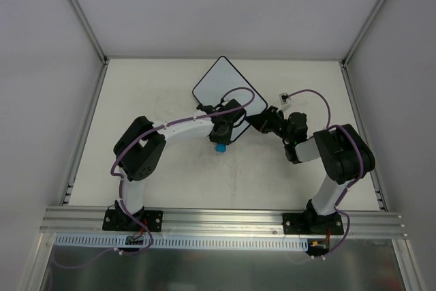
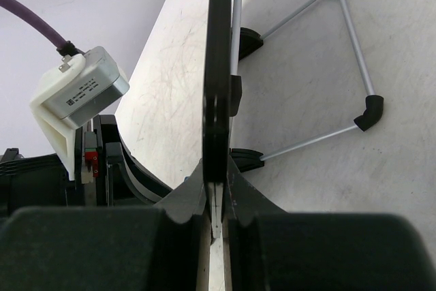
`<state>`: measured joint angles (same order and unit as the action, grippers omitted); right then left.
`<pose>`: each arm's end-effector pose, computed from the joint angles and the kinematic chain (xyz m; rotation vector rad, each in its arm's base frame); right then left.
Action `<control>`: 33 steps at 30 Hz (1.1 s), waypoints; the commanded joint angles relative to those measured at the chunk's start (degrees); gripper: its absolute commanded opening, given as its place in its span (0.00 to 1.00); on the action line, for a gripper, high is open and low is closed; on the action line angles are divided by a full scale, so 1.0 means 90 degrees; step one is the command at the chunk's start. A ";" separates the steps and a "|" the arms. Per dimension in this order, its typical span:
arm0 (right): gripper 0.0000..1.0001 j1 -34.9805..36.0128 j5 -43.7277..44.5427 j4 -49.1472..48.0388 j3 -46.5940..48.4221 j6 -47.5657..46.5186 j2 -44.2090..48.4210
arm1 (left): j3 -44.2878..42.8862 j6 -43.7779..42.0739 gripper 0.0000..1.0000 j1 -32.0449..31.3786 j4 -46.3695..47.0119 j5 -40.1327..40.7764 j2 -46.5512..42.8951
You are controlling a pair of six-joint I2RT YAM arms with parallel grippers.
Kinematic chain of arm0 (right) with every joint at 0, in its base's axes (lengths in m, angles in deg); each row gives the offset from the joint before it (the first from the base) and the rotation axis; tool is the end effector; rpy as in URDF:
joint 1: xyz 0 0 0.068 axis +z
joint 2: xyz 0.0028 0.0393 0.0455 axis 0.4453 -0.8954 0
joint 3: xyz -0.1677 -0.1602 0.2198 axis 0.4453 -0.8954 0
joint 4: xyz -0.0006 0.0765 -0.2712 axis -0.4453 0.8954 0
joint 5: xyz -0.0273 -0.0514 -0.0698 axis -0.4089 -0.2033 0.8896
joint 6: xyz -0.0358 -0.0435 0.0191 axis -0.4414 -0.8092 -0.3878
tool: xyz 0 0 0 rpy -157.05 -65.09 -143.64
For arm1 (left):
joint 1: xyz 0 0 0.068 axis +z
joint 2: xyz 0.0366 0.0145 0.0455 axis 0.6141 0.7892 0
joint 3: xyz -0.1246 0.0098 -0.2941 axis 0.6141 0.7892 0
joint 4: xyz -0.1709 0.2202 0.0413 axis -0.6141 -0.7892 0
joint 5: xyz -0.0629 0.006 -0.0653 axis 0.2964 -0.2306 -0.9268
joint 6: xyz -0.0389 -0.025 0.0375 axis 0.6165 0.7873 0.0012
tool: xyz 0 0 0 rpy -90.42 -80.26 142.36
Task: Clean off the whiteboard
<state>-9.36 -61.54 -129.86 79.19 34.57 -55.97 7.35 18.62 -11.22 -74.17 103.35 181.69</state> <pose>0.3070 0.1170 0.1846 -0.2491 1.6467 1.0328 0.3019 -0.3329 0.2192 0.3323 2.5812 -0.1940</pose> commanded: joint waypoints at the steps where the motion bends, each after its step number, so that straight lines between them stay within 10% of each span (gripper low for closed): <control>1: 0.00 0.0016 -0.0102 -0.0540 0.0221 -0.0172 0.0276 | 0.0091 0.0088 0.00 -0.0023 -0.0141 -0.0108 -0.0219; 33: 0.00 0.0016 -0.0111 -0.0540 0.0201 -0.0181 0.0296 | -0.2720 -0.1629 0.00 0.0660 -0.0620 -0.0243 0.0054</control>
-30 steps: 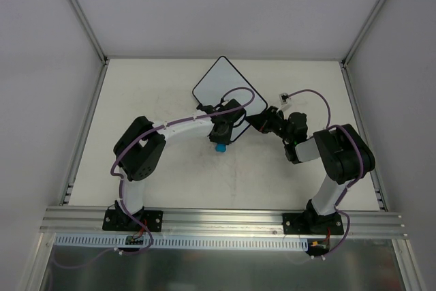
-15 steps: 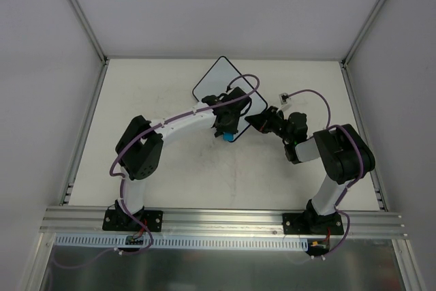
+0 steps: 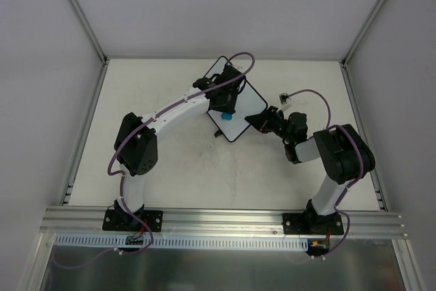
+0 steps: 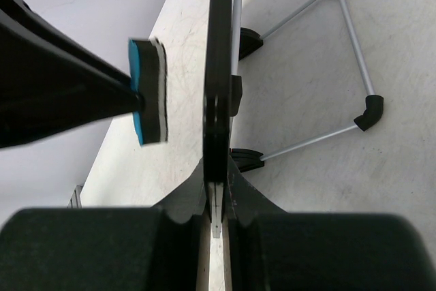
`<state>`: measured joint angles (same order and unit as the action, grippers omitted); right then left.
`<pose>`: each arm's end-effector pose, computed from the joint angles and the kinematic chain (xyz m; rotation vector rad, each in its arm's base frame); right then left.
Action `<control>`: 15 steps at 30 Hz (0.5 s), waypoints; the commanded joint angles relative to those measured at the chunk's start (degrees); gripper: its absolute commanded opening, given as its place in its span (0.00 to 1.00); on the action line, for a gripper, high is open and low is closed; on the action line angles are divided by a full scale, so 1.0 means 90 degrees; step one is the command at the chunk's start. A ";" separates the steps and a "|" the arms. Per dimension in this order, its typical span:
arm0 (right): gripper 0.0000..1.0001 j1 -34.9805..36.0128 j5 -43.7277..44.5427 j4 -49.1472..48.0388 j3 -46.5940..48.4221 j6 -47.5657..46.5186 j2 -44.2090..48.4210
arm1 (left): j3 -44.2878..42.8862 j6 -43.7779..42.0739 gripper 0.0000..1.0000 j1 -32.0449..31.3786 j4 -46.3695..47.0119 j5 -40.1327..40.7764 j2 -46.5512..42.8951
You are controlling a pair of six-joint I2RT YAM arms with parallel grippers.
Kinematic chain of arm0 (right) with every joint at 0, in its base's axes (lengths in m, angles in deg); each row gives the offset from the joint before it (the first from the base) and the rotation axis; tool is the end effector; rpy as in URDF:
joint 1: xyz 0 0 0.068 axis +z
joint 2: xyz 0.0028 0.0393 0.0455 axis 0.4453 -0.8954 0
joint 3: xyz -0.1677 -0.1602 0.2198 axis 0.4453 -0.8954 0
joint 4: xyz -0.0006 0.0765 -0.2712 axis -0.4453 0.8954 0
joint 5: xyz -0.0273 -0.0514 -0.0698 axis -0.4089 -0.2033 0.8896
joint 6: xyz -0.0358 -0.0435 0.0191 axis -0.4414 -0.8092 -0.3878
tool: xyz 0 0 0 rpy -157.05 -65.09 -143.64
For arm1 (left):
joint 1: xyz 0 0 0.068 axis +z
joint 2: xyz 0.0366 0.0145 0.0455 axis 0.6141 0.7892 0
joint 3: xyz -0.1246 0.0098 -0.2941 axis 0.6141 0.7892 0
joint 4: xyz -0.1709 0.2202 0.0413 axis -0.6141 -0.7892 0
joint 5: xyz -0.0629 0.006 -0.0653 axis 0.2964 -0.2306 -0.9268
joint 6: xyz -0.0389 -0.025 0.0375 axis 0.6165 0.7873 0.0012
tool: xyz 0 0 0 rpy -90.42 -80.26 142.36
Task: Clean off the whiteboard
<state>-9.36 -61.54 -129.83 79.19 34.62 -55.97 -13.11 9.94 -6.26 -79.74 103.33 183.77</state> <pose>0.3070 0.1170 0.1845 -0.2483 1.6475 1.0335 0.3616 -0.3367 0.3162 0.3491 2.3745 -0.2619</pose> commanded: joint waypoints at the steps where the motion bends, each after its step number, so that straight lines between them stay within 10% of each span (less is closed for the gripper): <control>1: 0.00 0.0016 -0.0111 -0.0542 0.0201 -0.0177 0.0306 | -0.0526 -0.0802 0.00 0.0139 0.0038 -0.0407 -0.0128; 15: 0.00 0.0016 -0.0131 -0.0542 0.0211 -0.0157 0.0286 | -0.1318 -0.2989 0.00 0.0178 0.0380 -0.1511 0.0146</control>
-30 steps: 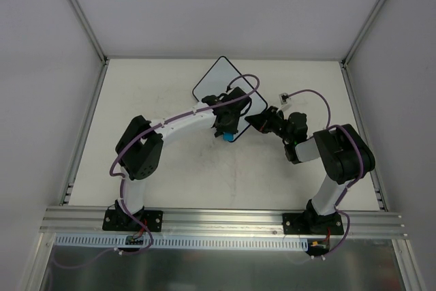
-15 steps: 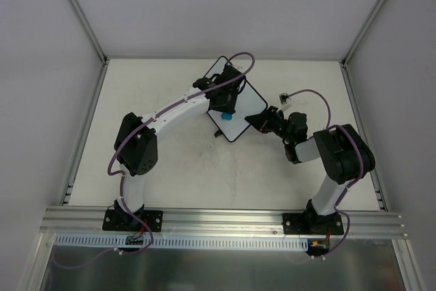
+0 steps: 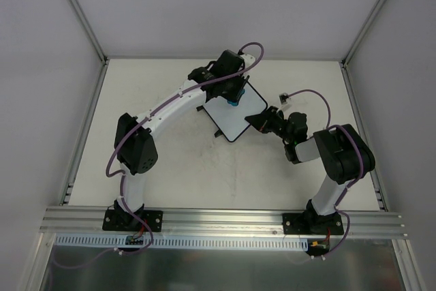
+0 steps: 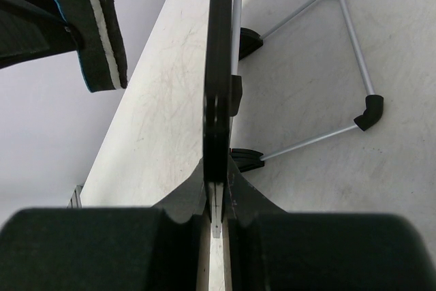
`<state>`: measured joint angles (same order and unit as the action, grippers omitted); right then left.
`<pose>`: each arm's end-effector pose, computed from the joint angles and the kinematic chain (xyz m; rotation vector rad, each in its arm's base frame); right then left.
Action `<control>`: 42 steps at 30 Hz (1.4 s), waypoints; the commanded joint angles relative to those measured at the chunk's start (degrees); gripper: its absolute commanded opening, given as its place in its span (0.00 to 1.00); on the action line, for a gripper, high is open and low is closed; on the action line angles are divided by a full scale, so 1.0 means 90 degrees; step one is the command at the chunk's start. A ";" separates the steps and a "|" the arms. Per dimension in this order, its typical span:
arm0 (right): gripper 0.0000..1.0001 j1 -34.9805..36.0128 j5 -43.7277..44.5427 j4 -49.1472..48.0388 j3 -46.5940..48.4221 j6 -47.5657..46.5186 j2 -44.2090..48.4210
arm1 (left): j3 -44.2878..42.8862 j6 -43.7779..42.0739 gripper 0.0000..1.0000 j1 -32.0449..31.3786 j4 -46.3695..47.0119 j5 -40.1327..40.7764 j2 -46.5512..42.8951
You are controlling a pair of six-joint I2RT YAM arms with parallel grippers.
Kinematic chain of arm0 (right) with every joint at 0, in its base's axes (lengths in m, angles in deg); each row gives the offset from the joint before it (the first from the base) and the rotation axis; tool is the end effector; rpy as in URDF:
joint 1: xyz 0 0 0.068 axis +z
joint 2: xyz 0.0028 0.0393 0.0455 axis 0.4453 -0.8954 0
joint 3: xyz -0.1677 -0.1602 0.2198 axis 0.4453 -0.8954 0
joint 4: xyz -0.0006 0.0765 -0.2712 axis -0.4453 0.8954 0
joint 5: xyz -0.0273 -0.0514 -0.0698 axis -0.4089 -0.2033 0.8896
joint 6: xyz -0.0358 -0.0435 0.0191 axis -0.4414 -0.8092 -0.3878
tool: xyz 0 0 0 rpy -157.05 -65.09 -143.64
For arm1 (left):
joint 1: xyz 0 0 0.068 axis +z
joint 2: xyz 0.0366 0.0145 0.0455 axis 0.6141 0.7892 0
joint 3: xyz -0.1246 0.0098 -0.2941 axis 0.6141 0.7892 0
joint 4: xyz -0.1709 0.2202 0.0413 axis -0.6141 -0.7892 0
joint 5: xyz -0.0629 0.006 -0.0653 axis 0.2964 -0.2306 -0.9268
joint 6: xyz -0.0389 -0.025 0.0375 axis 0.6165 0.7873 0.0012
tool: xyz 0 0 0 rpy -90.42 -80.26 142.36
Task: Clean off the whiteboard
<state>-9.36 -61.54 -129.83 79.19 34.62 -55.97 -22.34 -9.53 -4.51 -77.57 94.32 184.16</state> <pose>0.3070 0.1170 0.1845 -0.2483 1.6475 1.0335 0.3777 -0.3401 0.3731 0.7185 2.1240 -0.3450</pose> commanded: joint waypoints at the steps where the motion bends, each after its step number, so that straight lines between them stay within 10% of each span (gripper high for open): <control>1: 0.00 0.0026 -0.0131 -0.0552 0.0211 -0.0157 0.0286 | -0.0303 -0.0924 0.00 -0.0026 0.0140 -0.0879 0.0131; 42: 0.00 0.0026 -0.0121 -0.0552 0.0211 -0.0167 0.0257 | -0.1251 -0.2722 0.00 -0.0680 0.0130 0.0075 0.1206</control>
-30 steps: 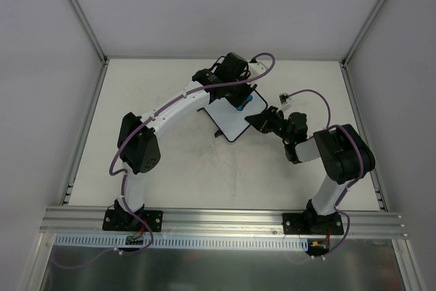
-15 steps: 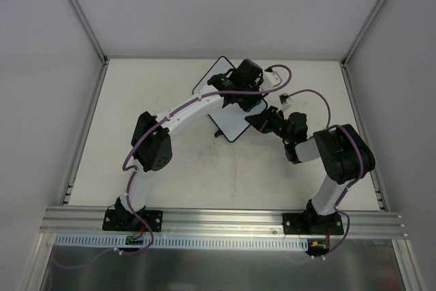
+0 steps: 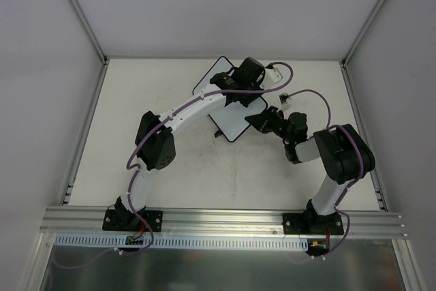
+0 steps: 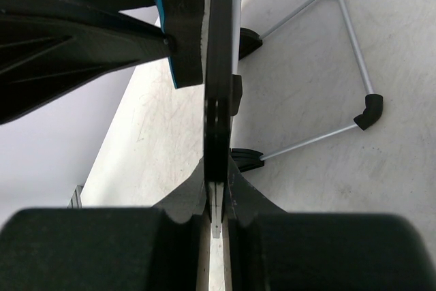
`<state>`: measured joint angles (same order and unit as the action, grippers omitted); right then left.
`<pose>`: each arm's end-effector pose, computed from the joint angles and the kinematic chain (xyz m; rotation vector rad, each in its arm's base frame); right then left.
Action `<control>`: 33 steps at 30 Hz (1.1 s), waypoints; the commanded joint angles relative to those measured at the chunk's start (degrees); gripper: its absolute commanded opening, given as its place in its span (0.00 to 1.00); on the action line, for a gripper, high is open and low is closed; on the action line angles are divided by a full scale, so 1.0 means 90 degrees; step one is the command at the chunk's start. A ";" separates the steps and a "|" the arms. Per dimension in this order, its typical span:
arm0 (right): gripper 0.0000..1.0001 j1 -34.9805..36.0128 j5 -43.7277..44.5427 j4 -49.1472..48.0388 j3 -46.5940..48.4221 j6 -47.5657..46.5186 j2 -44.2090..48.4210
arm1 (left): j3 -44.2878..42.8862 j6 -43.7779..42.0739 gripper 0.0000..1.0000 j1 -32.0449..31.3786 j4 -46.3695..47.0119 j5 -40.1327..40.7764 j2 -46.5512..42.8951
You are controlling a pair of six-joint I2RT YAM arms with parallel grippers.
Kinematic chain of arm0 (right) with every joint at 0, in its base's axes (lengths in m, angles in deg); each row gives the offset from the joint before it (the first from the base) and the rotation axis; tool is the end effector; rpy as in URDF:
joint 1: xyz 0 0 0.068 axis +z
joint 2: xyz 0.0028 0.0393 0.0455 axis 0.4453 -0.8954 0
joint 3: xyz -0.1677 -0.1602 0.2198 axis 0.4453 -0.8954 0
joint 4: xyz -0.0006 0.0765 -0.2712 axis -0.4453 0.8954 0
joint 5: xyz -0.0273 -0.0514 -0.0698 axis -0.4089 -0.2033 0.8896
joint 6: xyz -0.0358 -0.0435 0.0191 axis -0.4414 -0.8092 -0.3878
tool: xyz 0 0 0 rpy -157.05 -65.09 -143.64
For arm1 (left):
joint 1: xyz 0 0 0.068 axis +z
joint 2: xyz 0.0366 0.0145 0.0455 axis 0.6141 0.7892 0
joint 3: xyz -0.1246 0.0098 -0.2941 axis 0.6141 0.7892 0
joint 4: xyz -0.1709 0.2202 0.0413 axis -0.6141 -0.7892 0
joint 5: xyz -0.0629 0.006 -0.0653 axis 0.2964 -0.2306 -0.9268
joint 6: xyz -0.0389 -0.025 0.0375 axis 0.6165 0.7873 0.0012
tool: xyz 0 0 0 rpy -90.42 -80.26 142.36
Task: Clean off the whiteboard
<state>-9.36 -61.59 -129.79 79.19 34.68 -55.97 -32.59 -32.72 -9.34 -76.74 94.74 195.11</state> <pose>0.3070 0.1170 0.1844 -0.2480 1.6485 1.0349 0.3837 -0.4092 0.3410 1.1970 1.8723 -0.1630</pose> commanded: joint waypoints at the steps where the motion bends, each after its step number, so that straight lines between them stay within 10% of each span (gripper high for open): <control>1: 0.00 0.0016 -0.0116 -0.0557 0.0211 -0.0184 0.0257 | -0.0082 -0.0213 0.00 -0.0231 0.0047 0.0077 -0.0050; 33: 0.00 0.0016 -0.0126 -0.0557 0.0221 -0.0174 0.0218 | 0.0084 0.0283 0.00 0.0441 -0.0021 0.0244 0.0136</control>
<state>-9.36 -61.52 -129.72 79.19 34.99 -55.97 -31.91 -33.29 -6.54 -76.77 97.56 196.05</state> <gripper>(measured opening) 0.076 0.251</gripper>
